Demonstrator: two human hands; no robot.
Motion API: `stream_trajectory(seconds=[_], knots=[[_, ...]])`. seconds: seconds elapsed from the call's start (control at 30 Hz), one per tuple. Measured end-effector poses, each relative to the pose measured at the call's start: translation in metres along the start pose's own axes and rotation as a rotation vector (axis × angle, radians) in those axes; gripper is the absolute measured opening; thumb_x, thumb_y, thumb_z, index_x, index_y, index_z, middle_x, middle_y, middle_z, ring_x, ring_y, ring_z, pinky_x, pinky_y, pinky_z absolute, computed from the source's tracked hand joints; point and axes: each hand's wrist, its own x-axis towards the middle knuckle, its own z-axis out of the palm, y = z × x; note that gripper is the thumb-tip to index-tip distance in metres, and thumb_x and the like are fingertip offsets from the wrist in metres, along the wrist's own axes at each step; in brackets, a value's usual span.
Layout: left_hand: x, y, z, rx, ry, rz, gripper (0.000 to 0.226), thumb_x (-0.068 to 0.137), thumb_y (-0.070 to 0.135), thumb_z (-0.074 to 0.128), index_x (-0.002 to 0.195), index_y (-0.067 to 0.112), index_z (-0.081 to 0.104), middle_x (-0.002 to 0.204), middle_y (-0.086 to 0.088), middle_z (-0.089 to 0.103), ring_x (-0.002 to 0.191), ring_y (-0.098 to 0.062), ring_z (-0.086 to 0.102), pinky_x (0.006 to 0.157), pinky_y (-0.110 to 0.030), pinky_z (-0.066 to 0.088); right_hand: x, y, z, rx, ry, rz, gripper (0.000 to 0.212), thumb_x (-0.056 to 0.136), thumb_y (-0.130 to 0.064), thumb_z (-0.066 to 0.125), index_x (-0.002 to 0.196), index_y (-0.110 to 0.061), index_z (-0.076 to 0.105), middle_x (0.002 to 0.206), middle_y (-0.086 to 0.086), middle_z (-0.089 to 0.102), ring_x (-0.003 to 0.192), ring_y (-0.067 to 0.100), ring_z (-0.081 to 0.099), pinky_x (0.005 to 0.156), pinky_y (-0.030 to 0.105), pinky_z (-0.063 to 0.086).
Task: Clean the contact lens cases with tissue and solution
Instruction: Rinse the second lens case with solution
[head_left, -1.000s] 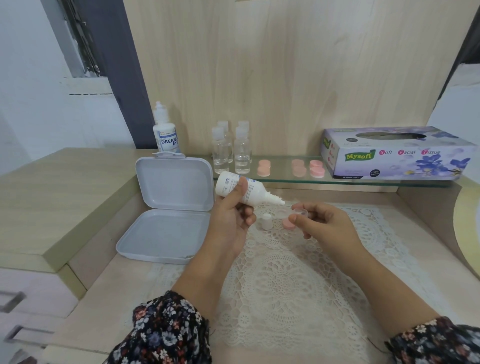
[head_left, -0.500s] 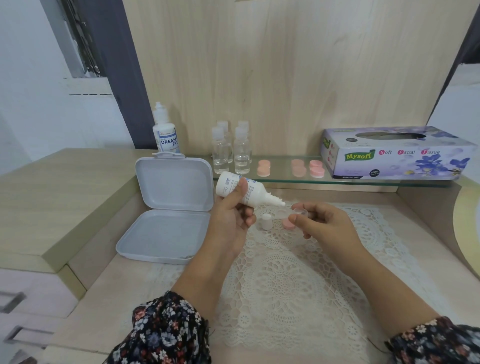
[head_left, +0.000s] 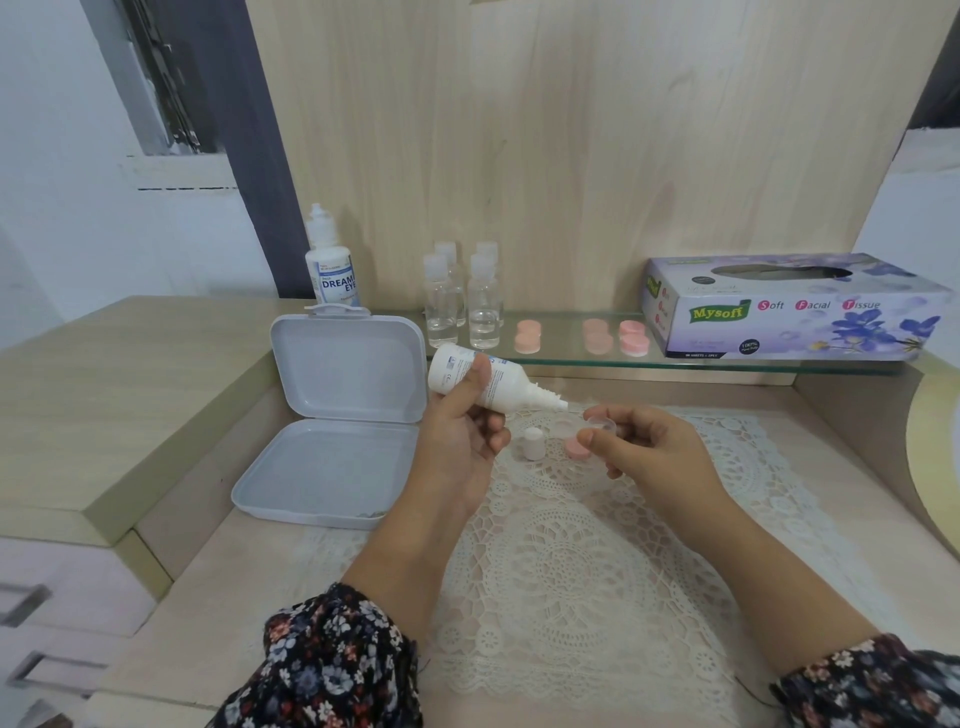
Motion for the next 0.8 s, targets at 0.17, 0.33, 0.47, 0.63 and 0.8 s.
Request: stream_trajectory(seconds=[0.17,0.33,0.47,0.63,0.8], knots=[[-0.0011,0.0008,0.0003,0.006,-0.001,-0.003,0.035,0.069,0.035,0.070,0.092,0.011,0.059,0.078,-0.008,0.057,0.044,-0.007,0.040,0.038,-0.018,0.034,-0.0002,0.0008,-0.0006,-0.005,0.001,-0.006,0.017,0.081,-0.013,0.075,0.097,-0.017,0.071,0.067,0.002,0.060,0.051,0.004,0.052,0.057,0.011,0.047],[-0.0019,0.0007,0.0008,0.015,-0.008,-0.005,0.034,0.070,0.034,0.069,0.092,0.010,0.058,0.077,-0.007,0.058,0.043,-0.007,0.040,0.037,-0.018,0.034,-0.0001,0.0006,-0.0006,-0.006,0.002,-0.007,0.017,0.080,-0.013,0.075,0.096,-0.018,0.071,0.068,0.003,0.060,0.051,0.004,0.052,0.058,0.012,0.048],[-0.0018,0.0008,0.0015,0.013,-0.001,-0.004,0.035,0.069,0.034,0.069,0.091,0.010,0.057,0.074,-0.006,0.058,0.042,-0.007,0.040,0.037,-0.018,0.033,-0.0003,0.0002,-0.0004,0.000,-0.001,-0.006,0.017,0.081,-0.013,0.074,0.097,-0.018,0.070,0.067,0.003,0.058,0.050,0.002,0.054,0.058,0.011,0.048],[-0.0017,0.0009,0.0018,0.018,0.009,-0.002,0.034,0.070,0.034,0.069,0.091,0.010,0.058,0.067,-0.003,0.057,0.043,-0.007,0.039,0.037,-0.018,0.033,-0.0008,-0.0004,-0.0003,-0.002,-0.004,-0.008,0.016,0.081,-0.012,0.074,0.096,-0.017,0.070,0.066,0.002,0.057,0.050,0.001,0.054,0.058,0.011,0.047],[-0.0021,0.0014,0.0017,0.020,0.011,-0.010,0.032,0.069,0.034,0.070,0.088,0.011,0.059,0.071,-0.004,0.058,0.044,-0.008,0.038,0.038,-0.018,0.033,-0.0007,0.0002,0.0000,0.005,0.000,0.000,0.015,0.081,-0.013,0.075,0.094,-0.019,0.071,0.061,-0.004,0.058,0.051,0.002,0.053,0.058,0.012,0.048]])
